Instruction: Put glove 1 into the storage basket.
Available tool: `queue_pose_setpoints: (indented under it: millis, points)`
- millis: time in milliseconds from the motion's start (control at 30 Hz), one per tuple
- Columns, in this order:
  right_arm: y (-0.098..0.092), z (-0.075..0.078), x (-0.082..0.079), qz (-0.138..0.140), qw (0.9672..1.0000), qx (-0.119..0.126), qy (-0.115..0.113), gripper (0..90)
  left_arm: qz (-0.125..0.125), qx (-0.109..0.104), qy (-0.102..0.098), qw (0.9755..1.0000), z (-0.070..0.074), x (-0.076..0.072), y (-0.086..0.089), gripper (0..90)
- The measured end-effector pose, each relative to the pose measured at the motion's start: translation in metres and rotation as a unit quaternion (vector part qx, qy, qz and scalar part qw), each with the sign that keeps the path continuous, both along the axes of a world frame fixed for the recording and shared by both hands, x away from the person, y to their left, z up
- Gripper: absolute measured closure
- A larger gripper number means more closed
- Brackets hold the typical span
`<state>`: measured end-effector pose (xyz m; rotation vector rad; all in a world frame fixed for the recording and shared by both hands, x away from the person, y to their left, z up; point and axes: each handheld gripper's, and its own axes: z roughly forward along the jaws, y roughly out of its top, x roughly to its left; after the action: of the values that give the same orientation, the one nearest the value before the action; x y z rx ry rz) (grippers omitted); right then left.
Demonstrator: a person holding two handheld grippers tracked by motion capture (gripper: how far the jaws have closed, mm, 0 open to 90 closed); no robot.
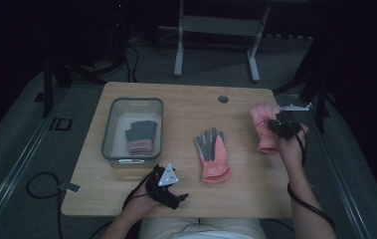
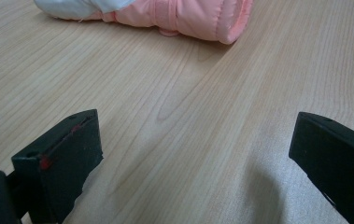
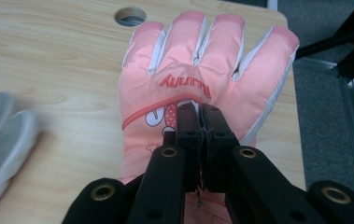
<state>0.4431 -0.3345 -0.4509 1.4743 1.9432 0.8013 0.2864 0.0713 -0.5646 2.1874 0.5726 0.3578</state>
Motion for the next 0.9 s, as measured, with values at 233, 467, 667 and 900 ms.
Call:
queue_pose_setpoints:
  millis: [233,467,667,900]
  points:
    - [0.006,0.006,-0.051,-0.009,0.9997,0.016,-0.013,87.6,0.000,-0.001,-0.005,1.0000,0.000,-0.001,0.000,2.1]
    - [0.010,-0.014,-0.079,-0.024,0.9995,0.023,-0.003,87.5,-0.001,0.001,-0.007,1.0000,0.000,-0.001,0.000,2.1]
    - [0.014,-0.035,-0.080,-0.027,0.9993,0.017,0.018,87.5,-0.003,0.005,-0.010,0.9999,-0.001,0.001,0.001,2.0]
    - [0.017,-0.055,-0.068,-0.031,0.9988,0.008,0.037,87.1,-0.003,0.000,-0.009,1.0000,-0.001,0.000,0.001,2.0]
